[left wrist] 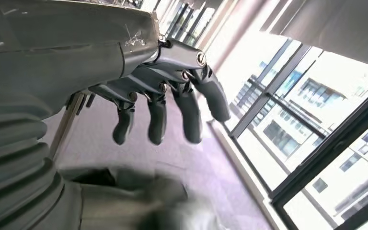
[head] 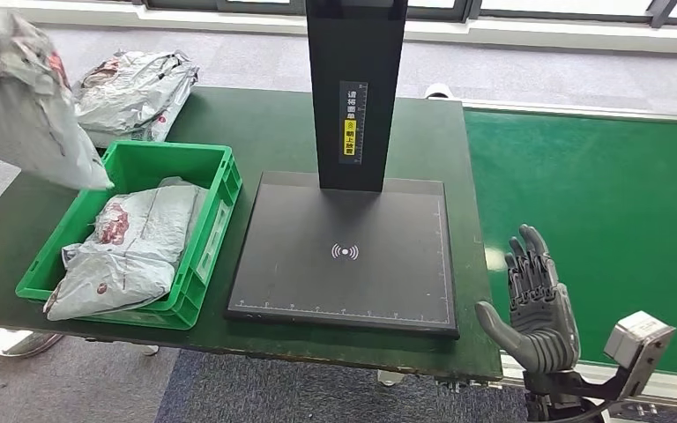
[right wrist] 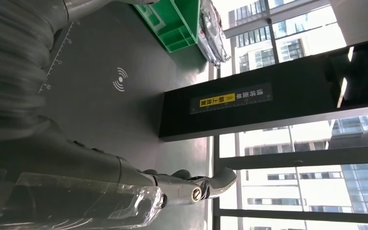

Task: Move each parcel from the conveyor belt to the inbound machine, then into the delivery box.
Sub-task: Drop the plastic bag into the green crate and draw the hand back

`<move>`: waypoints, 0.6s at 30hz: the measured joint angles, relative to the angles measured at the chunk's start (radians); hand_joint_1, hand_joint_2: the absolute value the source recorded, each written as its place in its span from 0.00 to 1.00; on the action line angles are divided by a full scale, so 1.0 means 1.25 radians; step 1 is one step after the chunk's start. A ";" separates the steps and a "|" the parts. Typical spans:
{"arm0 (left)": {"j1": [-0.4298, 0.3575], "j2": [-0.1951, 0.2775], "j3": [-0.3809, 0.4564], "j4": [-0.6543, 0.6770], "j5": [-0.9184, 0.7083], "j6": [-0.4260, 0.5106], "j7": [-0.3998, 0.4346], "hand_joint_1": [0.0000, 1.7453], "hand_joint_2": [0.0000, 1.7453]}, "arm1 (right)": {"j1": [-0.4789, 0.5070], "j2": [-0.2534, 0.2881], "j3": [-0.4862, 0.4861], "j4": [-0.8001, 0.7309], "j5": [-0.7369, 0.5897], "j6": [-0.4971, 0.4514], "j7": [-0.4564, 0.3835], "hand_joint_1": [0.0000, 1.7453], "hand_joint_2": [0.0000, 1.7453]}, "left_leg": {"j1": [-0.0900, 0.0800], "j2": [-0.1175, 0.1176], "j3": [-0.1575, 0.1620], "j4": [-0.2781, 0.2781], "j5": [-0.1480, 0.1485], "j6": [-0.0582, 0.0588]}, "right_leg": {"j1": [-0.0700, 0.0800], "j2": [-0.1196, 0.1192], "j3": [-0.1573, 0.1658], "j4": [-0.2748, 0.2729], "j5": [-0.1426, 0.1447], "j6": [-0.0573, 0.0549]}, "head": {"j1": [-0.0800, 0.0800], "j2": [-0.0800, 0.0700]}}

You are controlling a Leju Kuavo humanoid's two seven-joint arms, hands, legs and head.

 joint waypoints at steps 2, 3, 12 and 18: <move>-0.001 0.001 0.000 0.017 0.006 -0.005 -0.004 0.00 1.00 | 0.002 -0.002 0.000 0.000 0.000 0.000 0.000 0.00 1.00 | 0.000 0.000 0.000 0.000 0.000 0.000 | 0.000 0.000 0.000 0.000 0.000 0.000 | 0.000 0.000; -0.002 0.002 0.000 0.023 0.007 -0.006 -0.005 0.00 1.00 | 0.002 -0.002 0.000 0.000 0.000 0.000 0.000 0.00 1.00 | 0.000 0.000 0.000 0.000 0.000 0.000 | 0.000 0.000 0.000 0.000 0.000 0.000 | 0.000 0.000; -0.013 0.006 0.000 0.056 0.007 -0.007 -0.006 0.00 1.00 | 0.006 -0.006 0.000 0.000 0.000 0.000 0.001 0.00 1.00 | 0.000 0.000 0.000 0.000 0.000 0.000 | 0.000 0.000 0.000 0.000 0.000 0.000 | 0.000 0.000; -0.014 0.005 0.000 0.065 0.042 -0.031 -0.018 0.00 1.00 | 0.008 -0.007 0.000 -0.002 0.003 -0.001 0.003 0.00 1.00 | 0.000 0.000 0.000 0.000 0.000 0.000 | 0.000 0.000 0.000 0.000 0.000 0.000 | 0.000 0.000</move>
